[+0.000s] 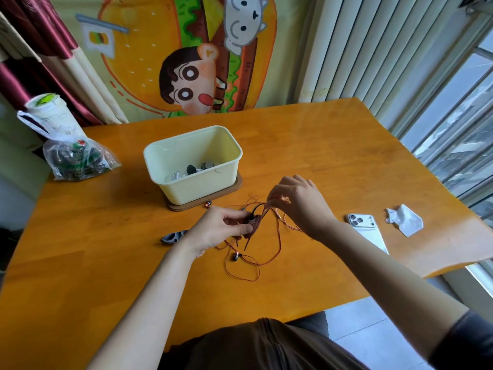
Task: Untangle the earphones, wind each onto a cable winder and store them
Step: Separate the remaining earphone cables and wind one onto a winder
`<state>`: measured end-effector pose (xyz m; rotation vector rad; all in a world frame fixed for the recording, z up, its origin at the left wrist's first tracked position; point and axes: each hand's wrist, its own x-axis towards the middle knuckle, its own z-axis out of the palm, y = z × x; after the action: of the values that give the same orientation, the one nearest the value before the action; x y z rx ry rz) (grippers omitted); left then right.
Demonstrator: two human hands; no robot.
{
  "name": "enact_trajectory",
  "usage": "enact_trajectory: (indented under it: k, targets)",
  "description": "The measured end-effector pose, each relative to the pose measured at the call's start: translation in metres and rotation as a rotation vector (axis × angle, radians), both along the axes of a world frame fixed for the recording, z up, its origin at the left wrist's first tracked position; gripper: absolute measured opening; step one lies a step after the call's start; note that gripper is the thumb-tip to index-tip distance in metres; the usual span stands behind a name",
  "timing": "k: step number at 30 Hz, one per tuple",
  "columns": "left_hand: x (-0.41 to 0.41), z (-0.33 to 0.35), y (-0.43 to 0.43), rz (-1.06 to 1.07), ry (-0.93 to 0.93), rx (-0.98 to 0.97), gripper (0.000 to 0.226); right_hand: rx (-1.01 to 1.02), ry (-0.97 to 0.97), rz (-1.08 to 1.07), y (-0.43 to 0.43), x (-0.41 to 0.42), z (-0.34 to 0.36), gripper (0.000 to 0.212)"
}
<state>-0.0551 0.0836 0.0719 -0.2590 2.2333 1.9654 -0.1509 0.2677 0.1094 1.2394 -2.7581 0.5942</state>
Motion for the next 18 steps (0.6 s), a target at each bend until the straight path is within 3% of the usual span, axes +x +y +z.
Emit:
enact_trajectory:
  k: [8, 10, 14, 18]
  targets:
    - [0.008, 0.002, -0.003, -0.03, -0.049, 0.284, 0.049, -0.26, -0.496, -0.011, -0.001, -0.001, -0.008, 0.015]
    - [0.009, 0.001, -0.001, -0.037, -0.042, 0.369, 0.054, -0.327, -0.646, 0.005, -0.003, 0.006, -0.013, 0.023]
    - [0.007, 0.004, 0.008, 0.08, -0.022, 0.537, 0.028, -0.387, -0.693, -0.054, -0.01, 0.024, -0.031, 0.027]
    - [-0.001, 0.014, 0.016, 0.382, 0.0, 0.814, 0.017, -0.372, -0.744, -0.084, -0.017, 0.044, -0.045, 0.023]
